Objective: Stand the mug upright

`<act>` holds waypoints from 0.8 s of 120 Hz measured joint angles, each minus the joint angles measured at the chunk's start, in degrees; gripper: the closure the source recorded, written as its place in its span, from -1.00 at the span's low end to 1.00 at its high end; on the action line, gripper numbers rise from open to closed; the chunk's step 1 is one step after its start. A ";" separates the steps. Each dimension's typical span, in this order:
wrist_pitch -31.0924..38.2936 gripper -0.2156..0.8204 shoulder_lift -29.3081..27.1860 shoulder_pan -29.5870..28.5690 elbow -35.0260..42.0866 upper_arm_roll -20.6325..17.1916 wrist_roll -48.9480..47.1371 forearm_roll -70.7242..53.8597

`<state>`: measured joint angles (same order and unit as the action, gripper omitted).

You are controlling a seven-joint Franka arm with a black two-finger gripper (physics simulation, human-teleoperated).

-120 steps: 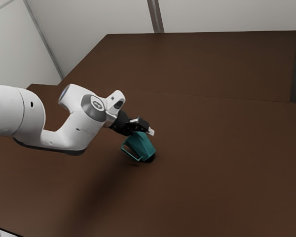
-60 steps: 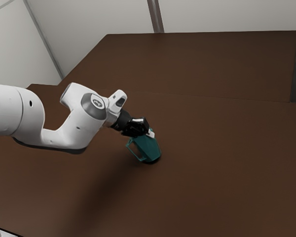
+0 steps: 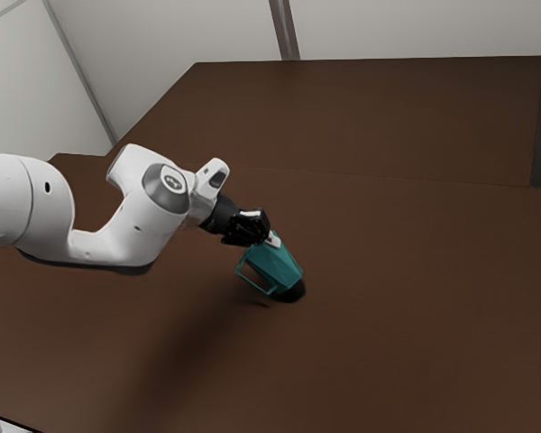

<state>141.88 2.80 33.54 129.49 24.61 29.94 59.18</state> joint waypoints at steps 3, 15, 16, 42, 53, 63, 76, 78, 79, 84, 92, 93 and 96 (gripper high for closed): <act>-0.60 0.92 -0.12 0.04 -0.48 0.12 -0.47 -1.31; -3.32 0.92 -0.64 -0.16 -2.24 0.32 -2.81 -7.01; -3.61 0.92 -0.67 -0.20 -2.47 0.33 -3.05 -7.61; -10.96 0.93 -2.07 -0.52 -5.74 1.31 -10.57 -26.45; -13.15 0.93 -2.73 -0.17 -6.21 2.07 -13.95 -34.81; -14.51 0.93 -3.03 -0.01 -7.06 2.55 -16.83 -42.53; -15.74 0.93 -3.10 -0.25 -7.68 2.79 -20.04 -49.69; -15.87 0.93 -3.07 -0.31 -7.83 2.81 -20.48 -50.54; -15.94 0.93 -3.05 -0.34 -7.89 2.82 -20.70 -50.93; -16.23 0.93 -2.95 -0.53 -8.19 2.86 -21.74 -52.82; -16.56 0.93 -2.63 -0.90 -8.45 2.89 -23.26 -55.18; -16.59 0.93 -2.51 -0.96 -8.52 2.90 -23.44 -55.46; -16.69 0.93 -2.21 -1.13 -8.71 2.91 -23.99 -56.27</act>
<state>125.19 0.59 32.42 120.78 27.52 5.95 2.91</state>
